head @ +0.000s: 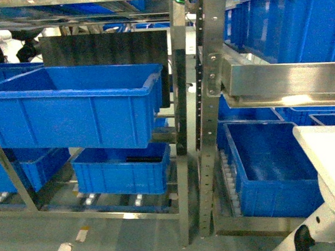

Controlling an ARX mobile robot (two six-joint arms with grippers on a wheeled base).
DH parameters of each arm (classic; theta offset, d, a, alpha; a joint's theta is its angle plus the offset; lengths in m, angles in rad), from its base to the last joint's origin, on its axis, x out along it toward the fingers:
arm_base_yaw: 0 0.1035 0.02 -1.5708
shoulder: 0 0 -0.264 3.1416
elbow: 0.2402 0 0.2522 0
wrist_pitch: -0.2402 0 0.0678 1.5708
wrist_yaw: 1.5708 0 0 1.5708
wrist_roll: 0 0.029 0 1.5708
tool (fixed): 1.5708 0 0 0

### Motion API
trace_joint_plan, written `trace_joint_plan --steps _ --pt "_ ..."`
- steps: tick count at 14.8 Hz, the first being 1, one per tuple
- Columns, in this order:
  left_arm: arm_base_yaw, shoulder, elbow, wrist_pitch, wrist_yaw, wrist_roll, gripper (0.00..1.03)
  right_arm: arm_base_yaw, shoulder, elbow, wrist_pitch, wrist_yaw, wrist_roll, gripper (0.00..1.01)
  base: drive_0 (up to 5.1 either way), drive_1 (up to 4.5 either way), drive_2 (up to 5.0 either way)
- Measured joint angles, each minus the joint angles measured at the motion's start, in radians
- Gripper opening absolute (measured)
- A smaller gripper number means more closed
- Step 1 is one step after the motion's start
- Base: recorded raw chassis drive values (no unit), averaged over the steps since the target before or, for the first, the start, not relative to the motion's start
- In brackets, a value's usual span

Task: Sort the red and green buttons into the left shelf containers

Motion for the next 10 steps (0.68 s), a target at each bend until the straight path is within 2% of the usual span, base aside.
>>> trace_joint_plan --steps 3,10 --pt "0.0 0.0 0.0 0.0 0.0 0.0 0.3 0.0 0.0 0.0 0.0 0.0 0.0 0.28 -4.3 4.18 0.5" --pt "0.0 0.0 0.0 0.002 0.0 0.0 0.3 0.0 0.0 0.0 -0.001 0.0 0.0 0.28 -3.5 4.87 -1.1"
